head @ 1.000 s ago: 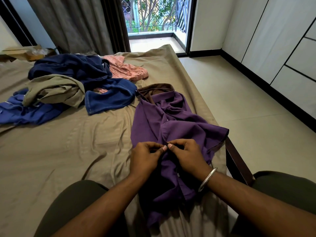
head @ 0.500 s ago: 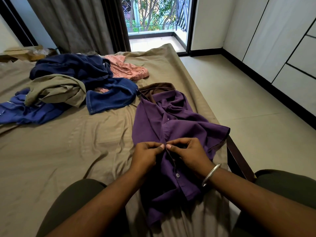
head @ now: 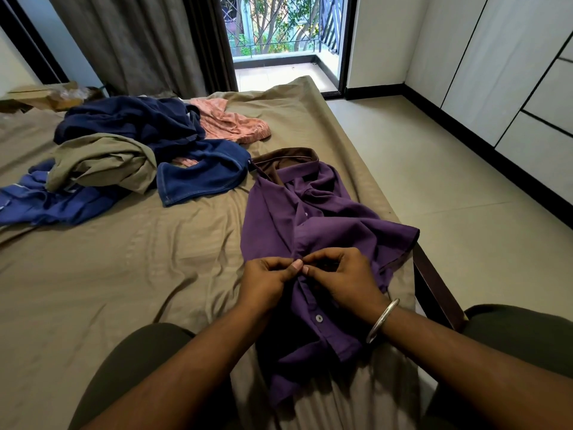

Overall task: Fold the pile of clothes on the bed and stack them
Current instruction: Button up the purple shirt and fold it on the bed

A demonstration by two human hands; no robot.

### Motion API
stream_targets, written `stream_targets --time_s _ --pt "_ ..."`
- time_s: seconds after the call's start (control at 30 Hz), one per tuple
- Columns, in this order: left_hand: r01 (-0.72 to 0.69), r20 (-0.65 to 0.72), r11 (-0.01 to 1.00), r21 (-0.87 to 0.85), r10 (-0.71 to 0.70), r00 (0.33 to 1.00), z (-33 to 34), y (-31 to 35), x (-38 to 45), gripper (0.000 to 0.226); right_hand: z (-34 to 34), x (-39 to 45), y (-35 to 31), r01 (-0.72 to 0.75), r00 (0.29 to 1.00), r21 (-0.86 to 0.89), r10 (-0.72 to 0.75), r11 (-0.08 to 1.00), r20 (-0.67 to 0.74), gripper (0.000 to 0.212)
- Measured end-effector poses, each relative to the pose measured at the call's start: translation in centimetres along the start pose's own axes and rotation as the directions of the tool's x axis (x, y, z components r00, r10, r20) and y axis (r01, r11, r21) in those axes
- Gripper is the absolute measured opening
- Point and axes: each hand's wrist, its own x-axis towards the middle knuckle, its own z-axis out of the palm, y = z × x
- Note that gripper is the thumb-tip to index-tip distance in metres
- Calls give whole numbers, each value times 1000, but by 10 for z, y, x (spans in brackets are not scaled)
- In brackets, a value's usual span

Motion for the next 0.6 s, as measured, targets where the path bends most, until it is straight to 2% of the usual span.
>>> stream_targets --time_s 0.1,0.23,0.3,0.5,0.6 --pt "-25 -32 999 37 26 999 -2 -5 2 6 0 -1 0 -25 1000 60 24 998 12 14" --pt "-117 -52 972 203 130 990 -1 -11 5 10 4 -2 1 -61 998 112 63 992 -9 10" --pt "-134 -59 966 221 151 987 1 -11 3 12 5 -2 0 -88 996 155 91 984 -16 9" --pt "-95 -72 983 160 107 992 2 -10 4 5 4 -1 -7 -143 989 318 149 937 5 10" --pt "-95 -67 966 239 114 991 2 -10 3 7 4 -1 -8 -129 991 261 135 957 -4 11"
